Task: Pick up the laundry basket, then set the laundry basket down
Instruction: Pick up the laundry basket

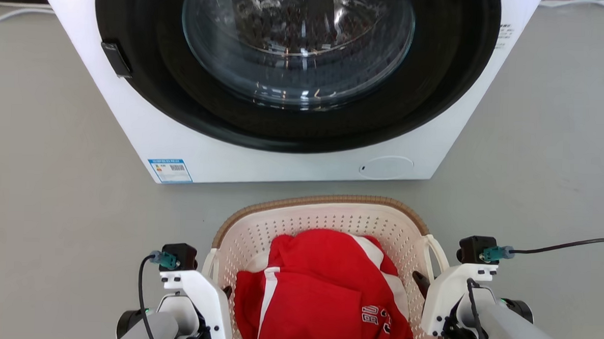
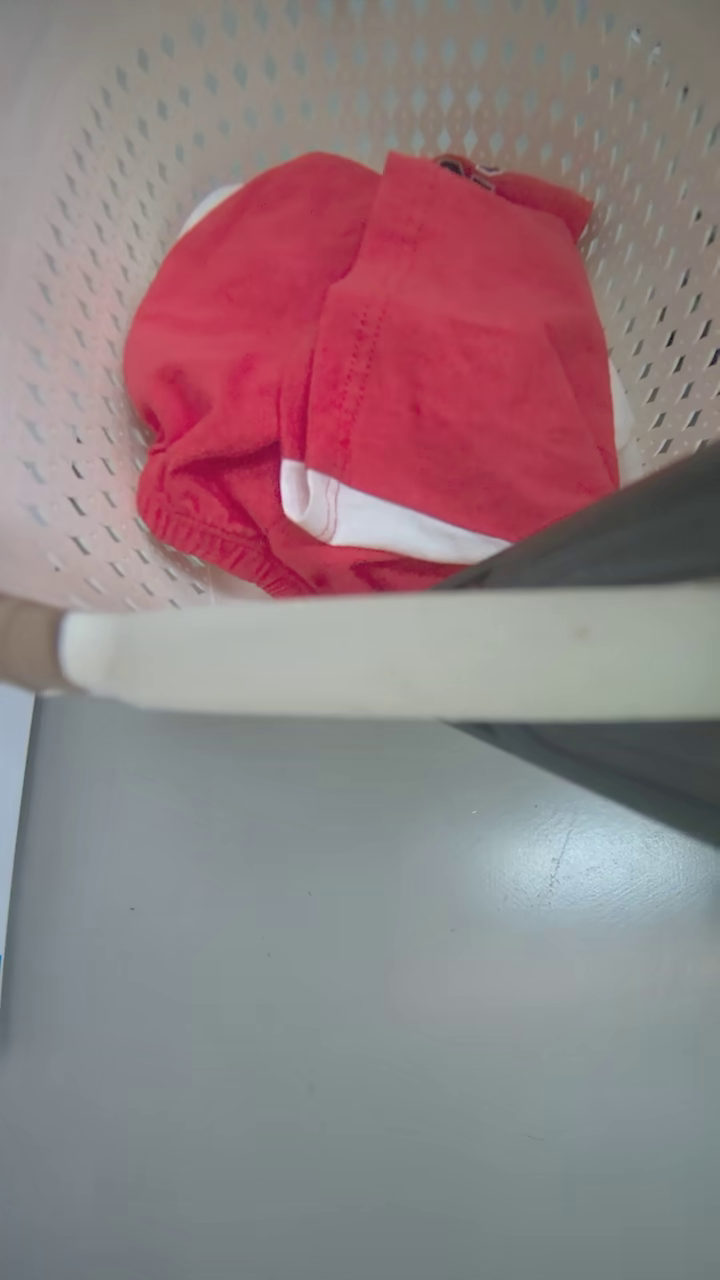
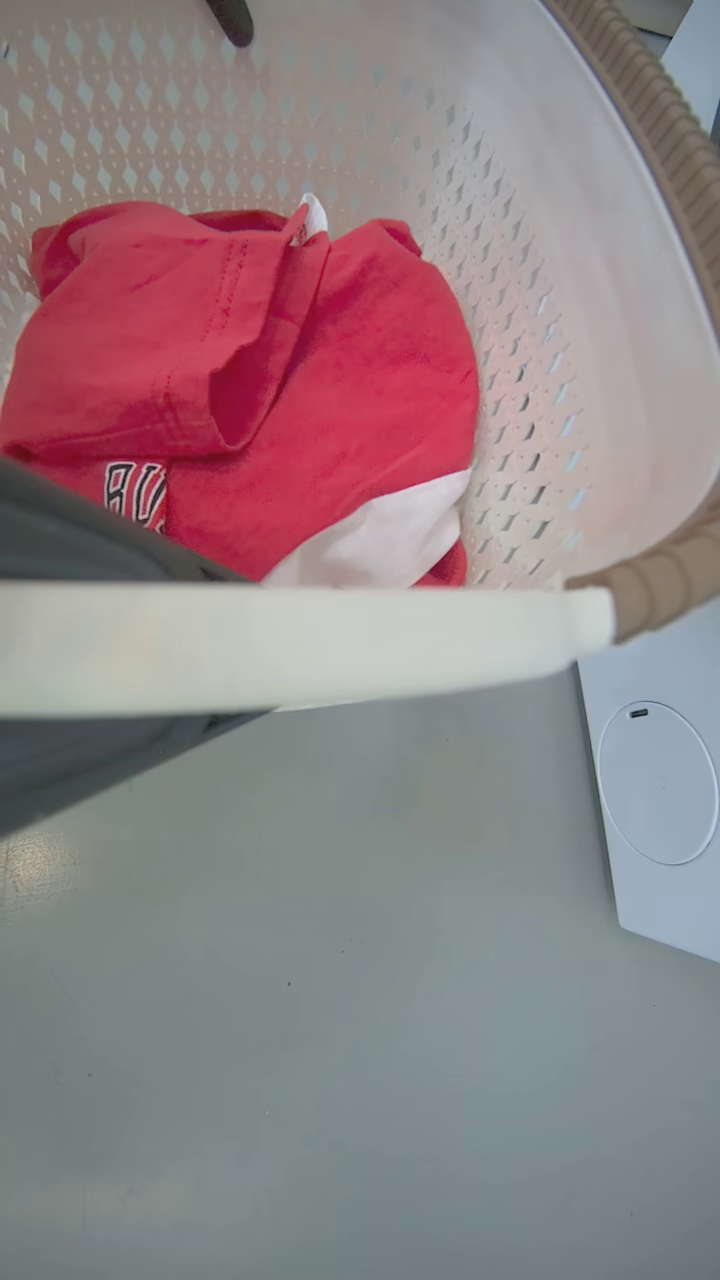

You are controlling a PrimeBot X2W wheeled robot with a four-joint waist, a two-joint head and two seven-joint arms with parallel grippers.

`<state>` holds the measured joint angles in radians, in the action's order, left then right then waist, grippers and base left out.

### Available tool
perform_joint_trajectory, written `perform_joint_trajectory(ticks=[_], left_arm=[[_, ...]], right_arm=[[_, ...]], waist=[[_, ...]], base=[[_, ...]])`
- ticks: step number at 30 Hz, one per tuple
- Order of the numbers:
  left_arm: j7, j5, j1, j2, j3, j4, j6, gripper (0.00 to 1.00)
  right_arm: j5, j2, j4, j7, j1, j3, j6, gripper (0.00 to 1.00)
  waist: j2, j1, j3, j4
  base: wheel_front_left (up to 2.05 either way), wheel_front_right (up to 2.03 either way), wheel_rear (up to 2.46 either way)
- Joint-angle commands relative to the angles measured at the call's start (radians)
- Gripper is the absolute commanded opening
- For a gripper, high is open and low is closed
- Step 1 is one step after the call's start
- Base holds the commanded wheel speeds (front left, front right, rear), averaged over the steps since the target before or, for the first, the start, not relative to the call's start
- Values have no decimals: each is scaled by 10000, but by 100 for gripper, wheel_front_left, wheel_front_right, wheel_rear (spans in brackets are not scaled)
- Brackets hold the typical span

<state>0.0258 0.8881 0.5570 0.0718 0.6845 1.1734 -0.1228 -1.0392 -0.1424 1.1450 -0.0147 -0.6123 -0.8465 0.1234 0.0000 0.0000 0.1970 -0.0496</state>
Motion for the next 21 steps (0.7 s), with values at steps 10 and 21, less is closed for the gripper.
perform_joint_trajectory(ticks=[10,21], left_arm=[[374,590,-433,662,474,-130,-79,0],[328,1049,-451,761,975,-109,-79,0]], right_arm=[[-442,-355,27,-279,300,-599,73,0],[-794,-381,72,-186,298,-993,73,0]], waist=[[0,0,-639,-117],[0,0,-787,-206]], base=[[0,0,0],[0,0,0]])
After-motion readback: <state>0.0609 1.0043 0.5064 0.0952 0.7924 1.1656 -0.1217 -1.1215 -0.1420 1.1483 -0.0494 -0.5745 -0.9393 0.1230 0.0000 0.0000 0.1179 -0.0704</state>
